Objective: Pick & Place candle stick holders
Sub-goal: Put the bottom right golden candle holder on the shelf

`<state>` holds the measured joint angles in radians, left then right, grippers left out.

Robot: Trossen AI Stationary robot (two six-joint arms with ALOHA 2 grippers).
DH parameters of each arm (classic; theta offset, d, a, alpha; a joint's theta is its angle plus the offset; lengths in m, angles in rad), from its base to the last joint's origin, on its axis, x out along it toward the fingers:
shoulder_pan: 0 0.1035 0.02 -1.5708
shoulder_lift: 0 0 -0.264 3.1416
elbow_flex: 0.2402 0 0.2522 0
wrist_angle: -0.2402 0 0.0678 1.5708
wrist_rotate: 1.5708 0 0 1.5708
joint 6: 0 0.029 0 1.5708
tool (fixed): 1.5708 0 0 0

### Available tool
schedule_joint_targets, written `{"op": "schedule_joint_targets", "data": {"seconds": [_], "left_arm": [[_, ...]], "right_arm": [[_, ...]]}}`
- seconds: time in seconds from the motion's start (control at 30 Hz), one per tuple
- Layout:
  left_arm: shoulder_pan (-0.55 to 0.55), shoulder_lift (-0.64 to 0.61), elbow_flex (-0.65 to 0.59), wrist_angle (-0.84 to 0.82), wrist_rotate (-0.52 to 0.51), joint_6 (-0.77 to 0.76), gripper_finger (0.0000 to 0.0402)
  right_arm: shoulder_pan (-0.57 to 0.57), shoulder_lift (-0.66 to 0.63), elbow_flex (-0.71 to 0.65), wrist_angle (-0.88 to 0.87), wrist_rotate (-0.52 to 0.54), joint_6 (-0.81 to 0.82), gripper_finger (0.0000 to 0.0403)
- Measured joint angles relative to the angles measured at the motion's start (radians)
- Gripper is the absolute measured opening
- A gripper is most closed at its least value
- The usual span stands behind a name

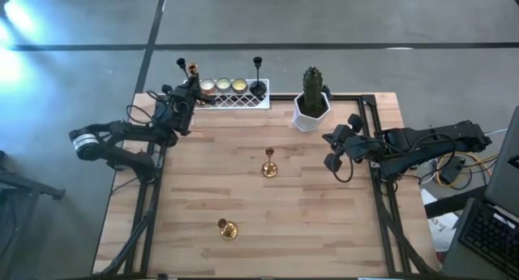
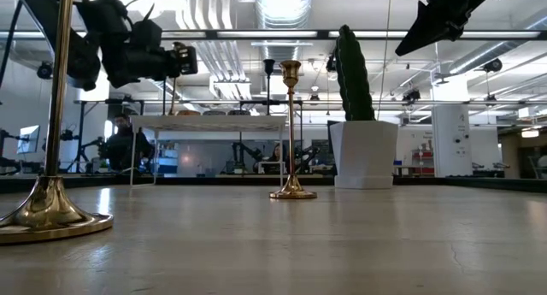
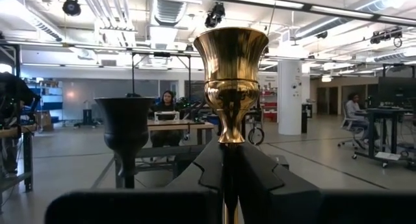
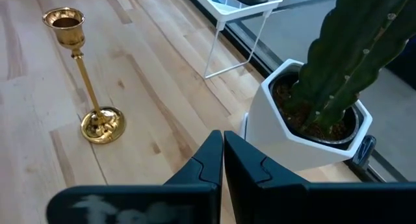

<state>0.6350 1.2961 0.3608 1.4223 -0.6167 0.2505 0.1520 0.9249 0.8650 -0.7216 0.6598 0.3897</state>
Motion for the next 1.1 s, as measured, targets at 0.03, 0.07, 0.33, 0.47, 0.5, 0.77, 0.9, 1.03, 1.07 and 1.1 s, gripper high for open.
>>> {"op": "schedule_joint_targets", "data": {"seconds": [0.03,0.07,0.33,0.47,0.5,0.77,0.9,1.03,1.07,1.1], "left_arm": [[0.0,-0.001,-0.001,0.0,0.001,0.0,0.0034],[0.0,-0.001,-0.002,0.0,0.001,-0.002,0.0042],[-0.001,-0.002,-0.005,-0.001,0.033,-0.005,0.0079],[-0.001,-0.003,-0.005,-0.007,0.033,-0.005,0.0081],[-0.001,-0.003,-0.004,-0.012,0.033,-0.005,0.0082],[-0.001,-0.017,-0.007,-0.057,-0.005,-0.017,0.0126],[-0.002,-0.053,-0.007,-0.097,-0.034,-0.018,0.0158],[-0.004,-0.118,-0.007,-0.226,-0.039,-0.048,0.0182],[-0.005,-0.139,-0.007,-0.267,-0.038,-0.064,0.0186],[-0.007,-0.16,-0.007,-0.307,-0.039,-0.08,0.0189]], "right_arm": [[0.0,0.0,0.0,0.0,0.0,0.0,0.0008],[0.0,0.0,0.0,0.0,0.0,0.0,0.0008],[0.0,0.0,0.0,0.0,-0.002,0.0,0.0008],[0.0,0.0,0.0,0.0,-0.002,0.0,0.0008],[0.0,0.0,0.0,0.0,-0.002,0.0,0.0008],[0.0,0.0,0.0,0.0,-0.006,0.003,0.0008],[0.0,0.0,0.0,-0.001,-0.006,0.002,0.0008],[0.0,0.0,0.0,-0.002,-0.006,0.003,0.0008],[0.0,0.0,0.0,-0.002,-0.006,0.002,0.0008],[0.0,0.0,0.0,-0.002,-0.006,0.002,0.0008]]}}
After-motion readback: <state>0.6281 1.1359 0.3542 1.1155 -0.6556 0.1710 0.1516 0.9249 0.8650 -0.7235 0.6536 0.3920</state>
